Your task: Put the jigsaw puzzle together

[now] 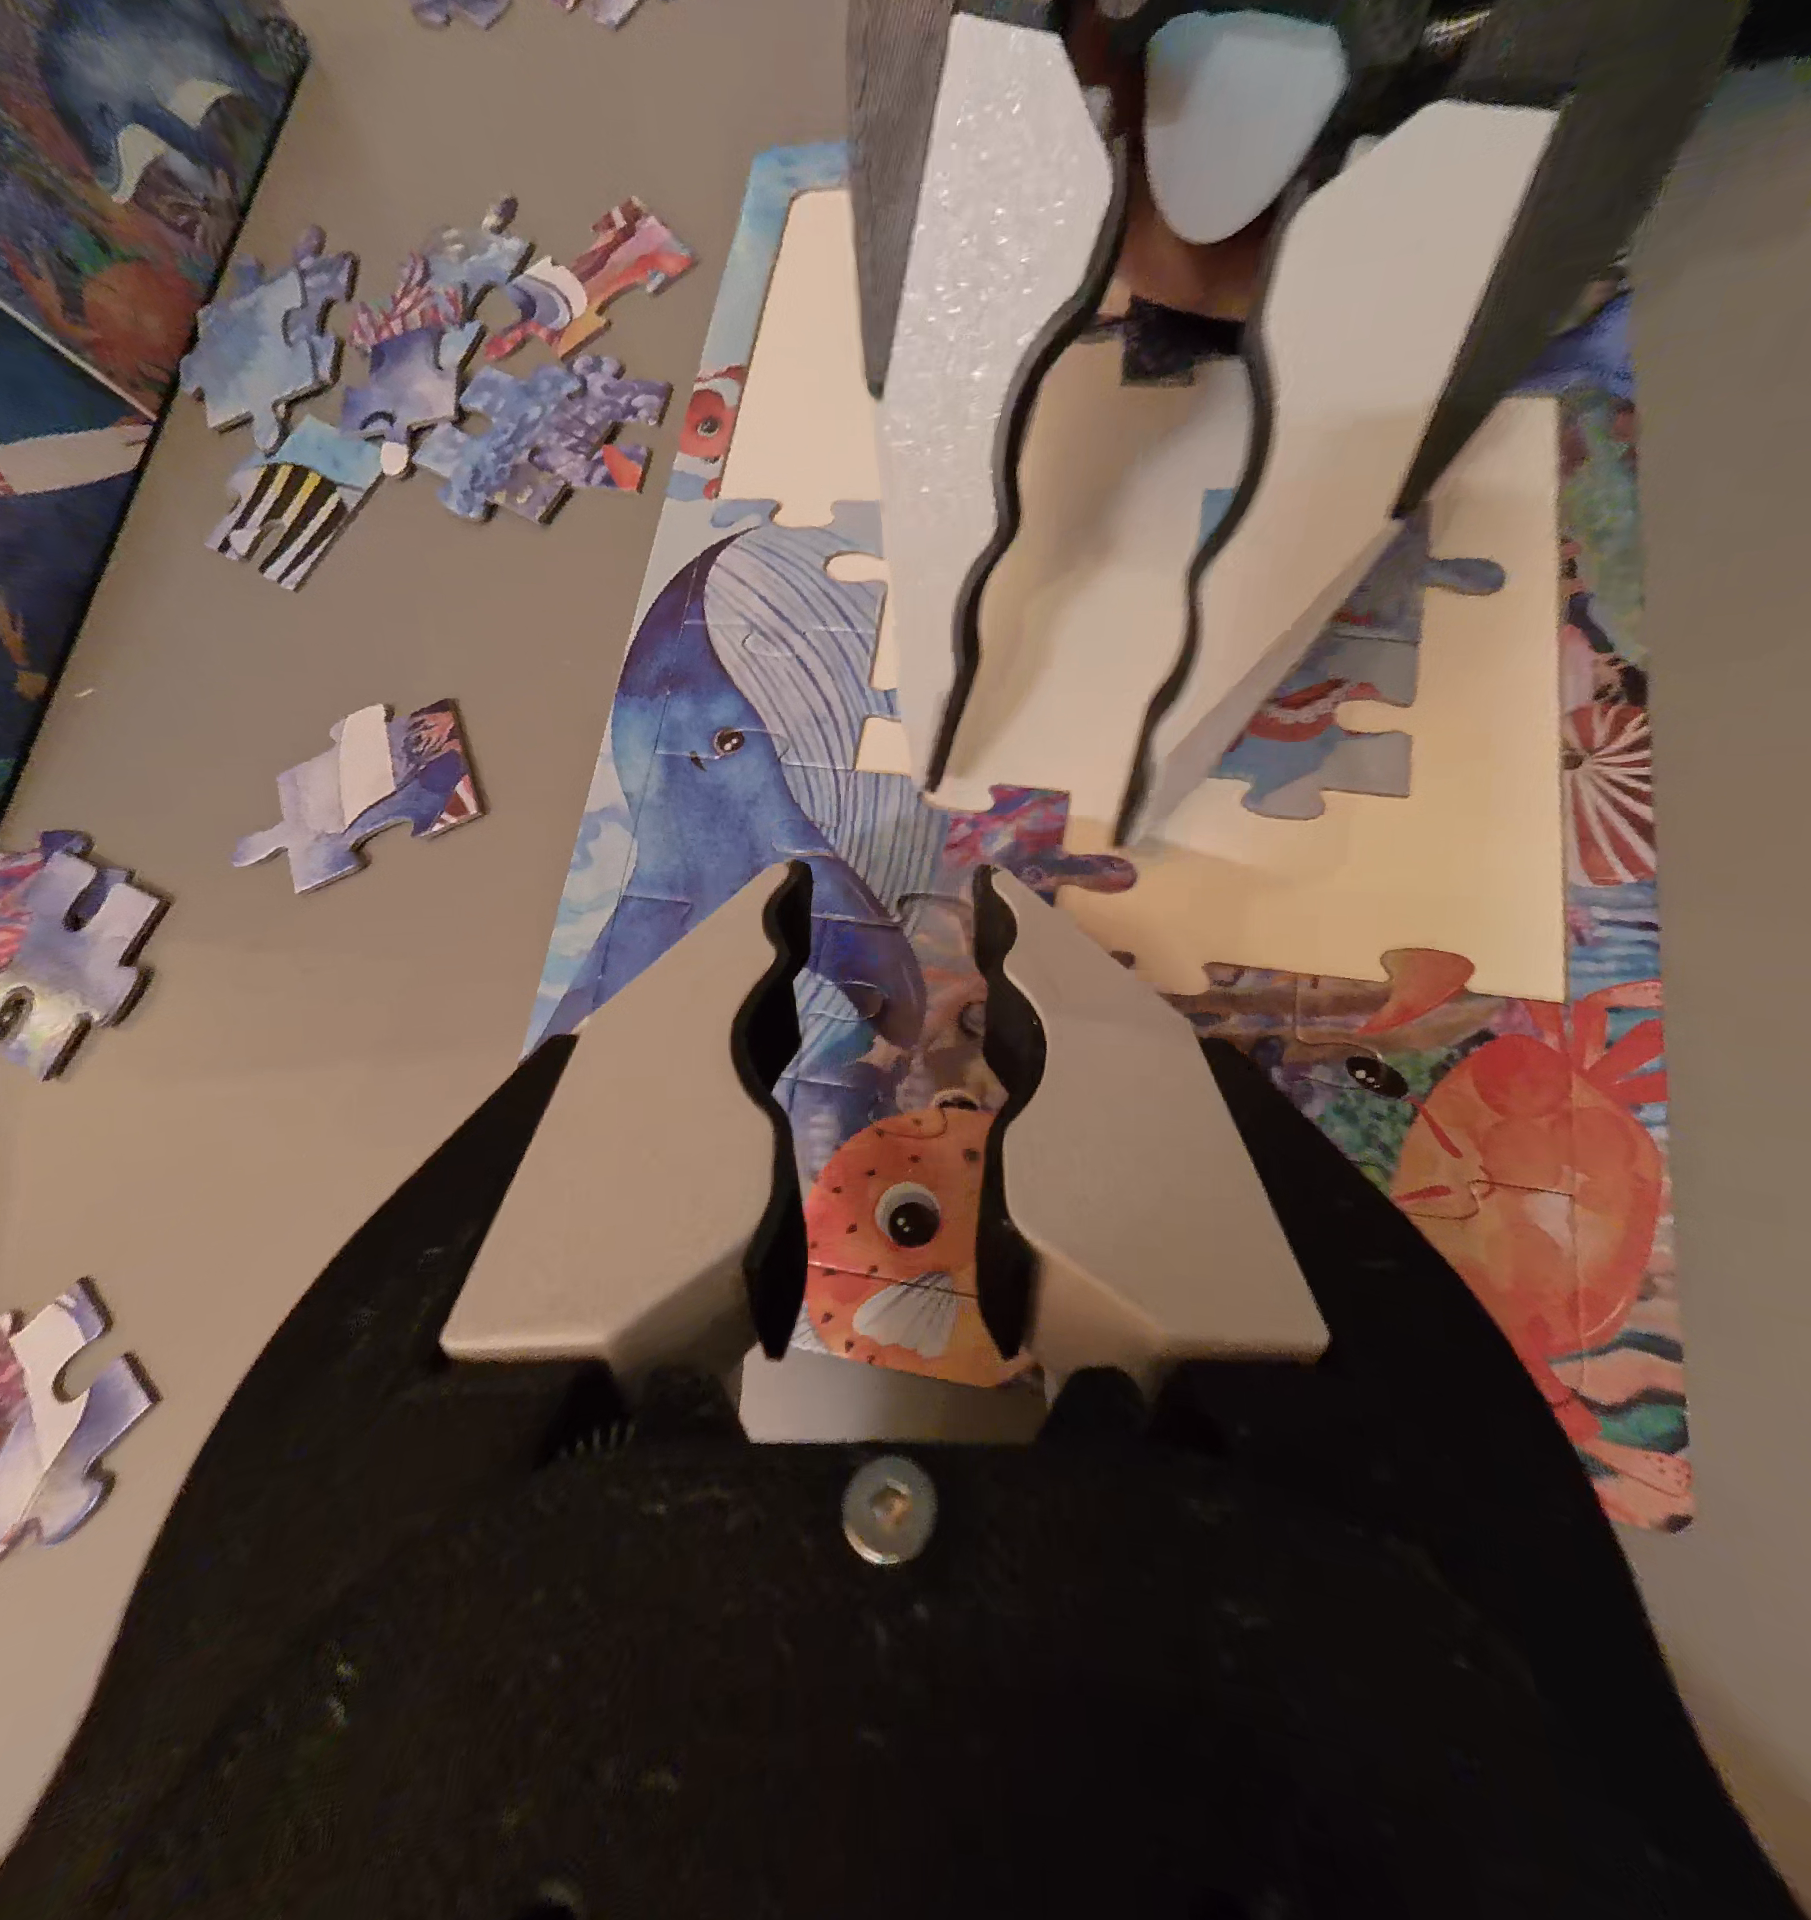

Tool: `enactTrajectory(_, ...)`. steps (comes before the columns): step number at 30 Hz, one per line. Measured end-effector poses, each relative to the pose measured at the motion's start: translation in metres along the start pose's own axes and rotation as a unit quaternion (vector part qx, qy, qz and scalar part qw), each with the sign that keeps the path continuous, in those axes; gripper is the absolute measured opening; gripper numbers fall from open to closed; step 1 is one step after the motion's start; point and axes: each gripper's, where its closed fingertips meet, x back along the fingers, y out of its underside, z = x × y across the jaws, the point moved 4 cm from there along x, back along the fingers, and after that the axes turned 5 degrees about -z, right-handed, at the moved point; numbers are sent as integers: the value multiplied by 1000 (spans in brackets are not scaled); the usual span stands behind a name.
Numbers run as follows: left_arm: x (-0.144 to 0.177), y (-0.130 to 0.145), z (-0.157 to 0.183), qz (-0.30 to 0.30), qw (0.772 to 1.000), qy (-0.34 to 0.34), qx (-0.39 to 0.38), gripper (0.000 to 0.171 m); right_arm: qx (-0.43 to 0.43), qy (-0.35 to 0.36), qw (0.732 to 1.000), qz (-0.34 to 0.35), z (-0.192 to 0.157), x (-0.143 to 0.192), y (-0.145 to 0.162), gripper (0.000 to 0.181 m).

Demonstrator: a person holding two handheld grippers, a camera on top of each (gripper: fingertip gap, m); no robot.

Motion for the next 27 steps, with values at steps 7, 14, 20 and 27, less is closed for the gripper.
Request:
enactTrajectory(7, -4, 3, 8, -13, 999, 36, 2, 46, -34, 42, 998, 19, 20, 5, 2, 9)
enactTrajectory(14, -5, 6, 6, -21, 999, 32, 7, 39, -29, 62, 997, 27, 19, -4, -3, 0)
enactTrajectory(20, -7, 7, 12, -30, 998, 49, 5, 31, -9, 81, 997, 2, 20, -8, 0, 0)
enactTrajectory(27, -8, 8, 12, -31, 998, 53, 8, 32, -38, 57, 998, 3, 19, -9, 1, 0)
